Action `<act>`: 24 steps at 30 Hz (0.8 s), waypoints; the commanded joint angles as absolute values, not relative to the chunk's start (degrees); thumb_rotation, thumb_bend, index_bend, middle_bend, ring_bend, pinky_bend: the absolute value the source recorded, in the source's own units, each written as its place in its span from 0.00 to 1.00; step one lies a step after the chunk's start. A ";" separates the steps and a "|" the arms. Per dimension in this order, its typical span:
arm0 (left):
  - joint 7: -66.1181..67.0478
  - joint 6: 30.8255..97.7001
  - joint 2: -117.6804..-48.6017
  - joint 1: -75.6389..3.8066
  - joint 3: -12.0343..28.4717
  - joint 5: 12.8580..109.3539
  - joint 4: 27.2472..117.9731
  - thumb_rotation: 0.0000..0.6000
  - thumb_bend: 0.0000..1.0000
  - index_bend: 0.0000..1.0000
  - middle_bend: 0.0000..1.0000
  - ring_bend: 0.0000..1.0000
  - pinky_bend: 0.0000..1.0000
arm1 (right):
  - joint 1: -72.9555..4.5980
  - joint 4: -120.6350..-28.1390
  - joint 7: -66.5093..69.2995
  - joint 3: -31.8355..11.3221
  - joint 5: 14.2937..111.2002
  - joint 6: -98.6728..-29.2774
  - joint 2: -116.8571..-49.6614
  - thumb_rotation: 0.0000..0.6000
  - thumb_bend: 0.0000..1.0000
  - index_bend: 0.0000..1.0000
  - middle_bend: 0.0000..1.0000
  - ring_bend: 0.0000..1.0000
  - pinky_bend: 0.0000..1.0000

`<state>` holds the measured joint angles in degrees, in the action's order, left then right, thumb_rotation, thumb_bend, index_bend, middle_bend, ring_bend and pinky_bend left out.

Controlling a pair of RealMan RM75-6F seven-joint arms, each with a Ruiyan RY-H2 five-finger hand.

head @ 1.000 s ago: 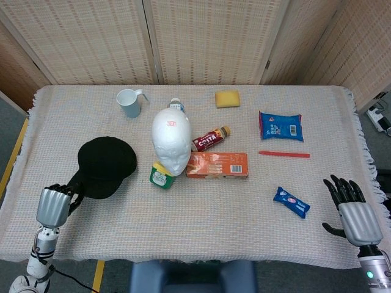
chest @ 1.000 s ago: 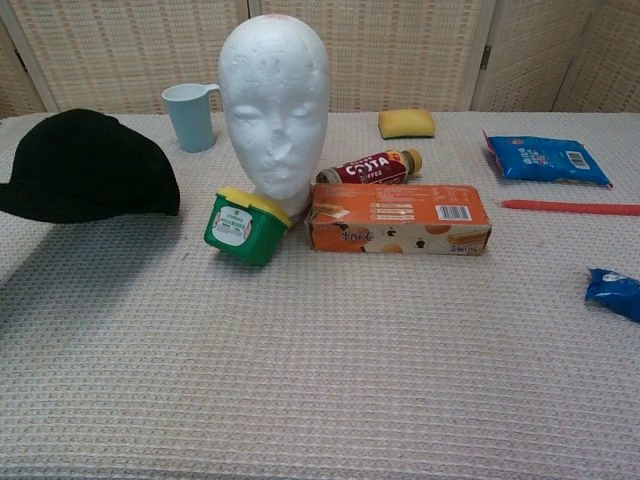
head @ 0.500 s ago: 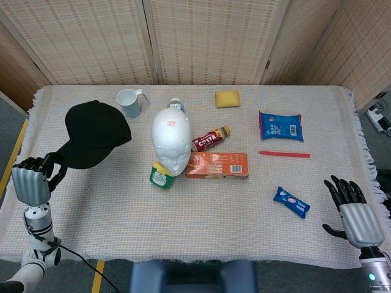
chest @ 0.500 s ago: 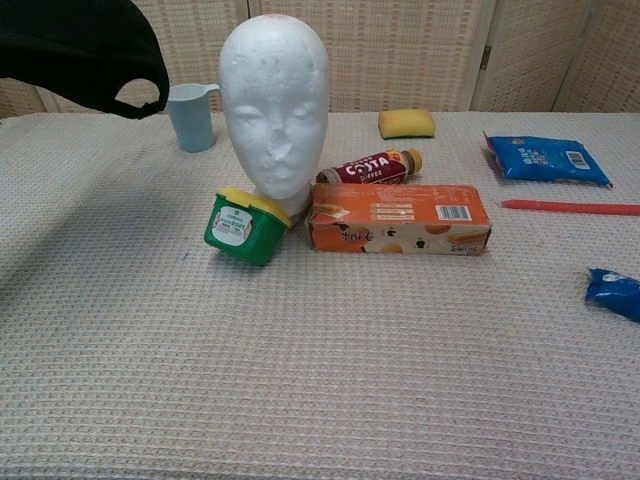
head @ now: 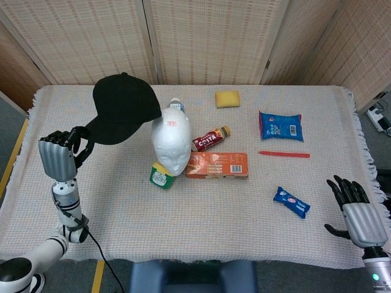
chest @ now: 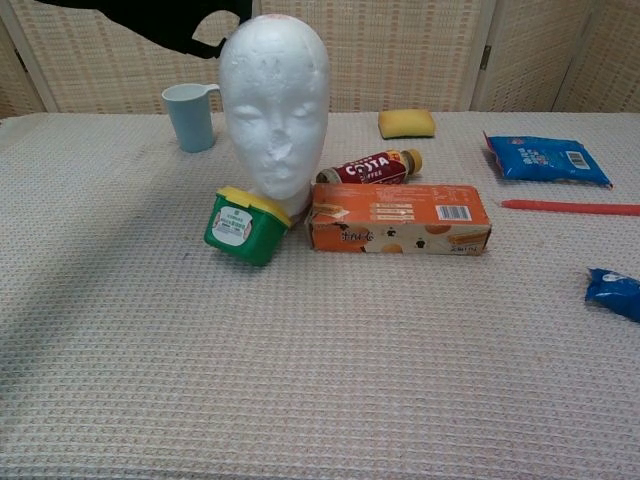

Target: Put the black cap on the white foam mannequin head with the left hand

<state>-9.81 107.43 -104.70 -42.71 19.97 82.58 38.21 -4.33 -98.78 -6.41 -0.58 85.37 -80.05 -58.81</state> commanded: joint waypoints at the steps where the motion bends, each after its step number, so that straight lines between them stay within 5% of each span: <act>1: -6.96 106.08 -106.07 -45.25 20.09 83.69 39.96 1.00 0.55 0.67 1.00 0.99 1.00 | -4.45 -98.82 -5.75 -0.76 84.65 -79.52 -58.27 1.00 0.06 0.00 0.00 0.00 0.00; 12: -6.55 103.55 -112.96 -48.65 18.33 85.23 33.89 1.00 0.55 0.68 1.00 0.99 1.00 | -4.83 -98.33 -3.80 -1.98 81.30 -78.18 -56.93 1.00 0.06 0.00 0.00 0.00 0.00; 24: -8.69 107.30 -117.78 -43.62 11.74 89.20 29.44 1.00 0.57 0.69 1.00 0.99 1.00 | -4.74 -98.55 -3.88 -2.13 81.27 -78.55 -56.84 1.00 0.06 0.00 0.00 0.00 0.00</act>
<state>-8.55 107.02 -117.42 -44.05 12.25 88.77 29.77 -4.74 -98.55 -3.88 -2.13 81.27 -78.54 -56.84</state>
